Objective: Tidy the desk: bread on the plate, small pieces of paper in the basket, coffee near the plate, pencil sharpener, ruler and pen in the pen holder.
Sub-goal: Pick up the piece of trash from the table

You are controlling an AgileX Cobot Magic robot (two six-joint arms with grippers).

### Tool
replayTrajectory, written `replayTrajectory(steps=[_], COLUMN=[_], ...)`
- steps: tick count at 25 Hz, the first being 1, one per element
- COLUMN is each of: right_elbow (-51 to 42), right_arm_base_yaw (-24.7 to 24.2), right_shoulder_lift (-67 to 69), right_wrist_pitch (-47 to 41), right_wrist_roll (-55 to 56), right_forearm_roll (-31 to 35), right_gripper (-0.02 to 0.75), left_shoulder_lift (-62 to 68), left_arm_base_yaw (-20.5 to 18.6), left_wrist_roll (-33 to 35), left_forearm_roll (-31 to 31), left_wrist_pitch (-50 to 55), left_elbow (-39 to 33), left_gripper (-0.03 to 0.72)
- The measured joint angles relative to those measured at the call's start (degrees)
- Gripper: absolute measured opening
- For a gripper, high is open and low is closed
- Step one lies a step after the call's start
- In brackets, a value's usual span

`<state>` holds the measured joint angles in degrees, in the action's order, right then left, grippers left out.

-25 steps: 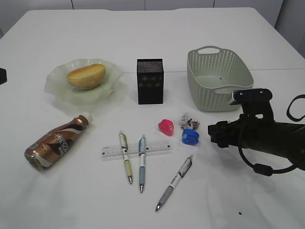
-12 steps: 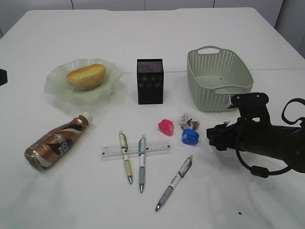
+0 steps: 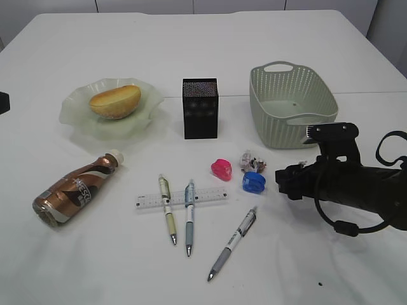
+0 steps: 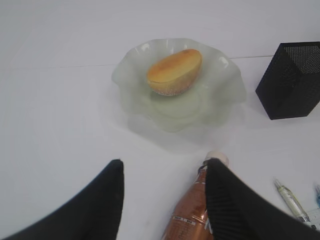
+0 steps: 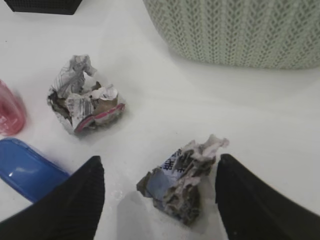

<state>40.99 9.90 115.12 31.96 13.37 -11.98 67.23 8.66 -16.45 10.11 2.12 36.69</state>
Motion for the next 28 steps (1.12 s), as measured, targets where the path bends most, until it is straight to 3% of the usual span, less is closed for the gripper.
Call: replayTrajectory(steps=[17,28], right_elbow=[0.1,0.1], right_arm_base_yaw=[0.0,0.0], right_shoulder_lift=[3.9,3.9], right_wrist_pitch=[5.9,5.9], right_wrist_roll=[0.0,0.0], right_forearm_roll=[0.0,0.1], right_gripper=[0.536,0.309], left_shoulder_lift=[0.0,0.0], left_arm_base_yaw=[0.0,0.0], left_wrist_roll=[0.0,0.0], left_forearm_roll=[0.0,0.0], left_wrist_pitch=[0.0,0.0], left_elbow=[0.0,0.0], left_gripper=[0.380,0.380])
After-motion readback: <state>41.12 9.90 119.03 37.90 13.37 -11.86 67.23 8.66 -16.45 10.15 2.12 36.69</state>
